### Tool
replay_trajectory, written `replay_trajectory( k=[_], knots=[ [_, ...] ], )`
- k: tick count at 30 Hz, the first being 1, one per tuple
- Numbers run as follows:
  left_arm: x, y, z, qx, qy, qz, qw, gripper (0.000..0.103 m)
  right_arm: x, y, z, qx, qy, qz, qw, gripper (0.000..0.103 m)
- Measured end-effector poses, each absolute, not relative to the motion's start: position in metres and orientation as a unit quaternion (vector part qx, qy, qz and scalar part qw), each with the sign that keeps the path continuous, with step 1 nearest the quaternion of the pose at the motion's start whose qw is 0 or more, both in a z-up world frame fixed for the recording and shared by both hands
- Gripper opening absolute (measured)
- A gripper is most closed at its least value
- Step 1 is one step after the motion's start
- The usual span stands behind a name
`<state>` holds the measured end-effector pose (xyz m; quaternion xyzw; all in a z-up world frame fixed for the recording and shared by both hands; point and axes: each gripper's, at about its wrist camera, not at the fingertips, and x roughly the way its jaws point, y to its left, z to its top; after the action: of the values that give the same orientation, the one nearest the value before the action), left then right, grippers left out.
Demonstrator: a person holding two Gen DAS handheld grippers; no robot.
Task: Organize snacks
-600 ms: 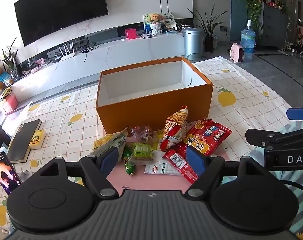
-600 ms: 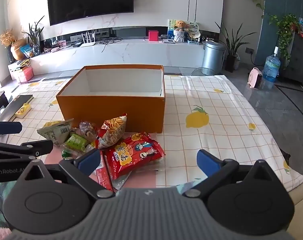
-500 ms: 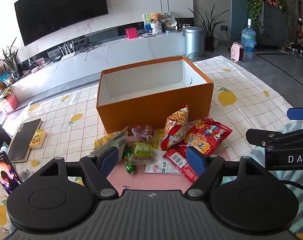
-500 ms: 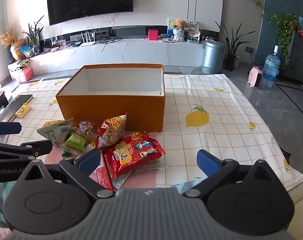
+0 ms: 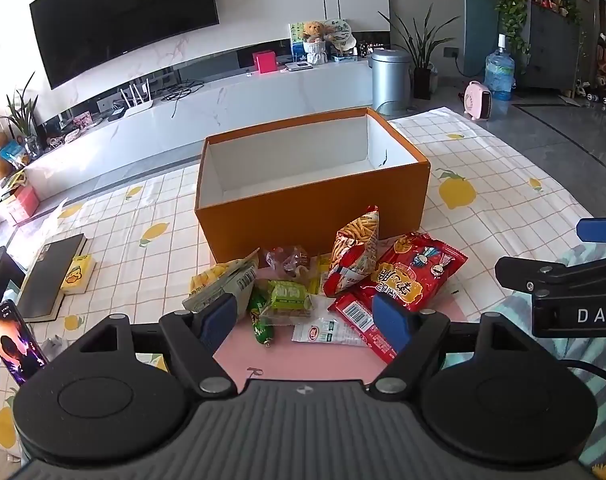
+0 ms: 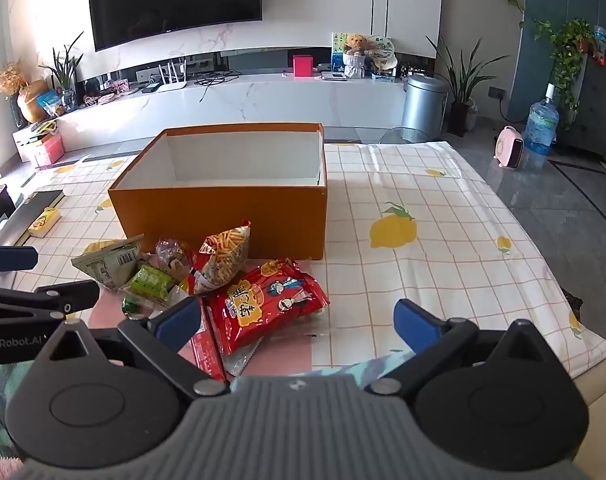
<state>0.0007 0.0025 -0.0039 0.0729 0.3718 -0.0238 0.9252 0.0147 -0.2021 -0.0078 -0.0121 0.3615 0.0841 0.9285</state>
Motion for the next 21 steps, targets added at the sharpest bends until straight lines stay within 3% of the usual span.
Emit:
replay_trajectory(
  k=[21],
  knots=[
    [0.0012, 0.0008, -0.0023, 0.071, 0.376, -0.023, 0.924, 0.090, 0.0169, -0.2052, -0.0087, -0.001, 0.368, 0.082, 0.926, 0.099]
  ],
)
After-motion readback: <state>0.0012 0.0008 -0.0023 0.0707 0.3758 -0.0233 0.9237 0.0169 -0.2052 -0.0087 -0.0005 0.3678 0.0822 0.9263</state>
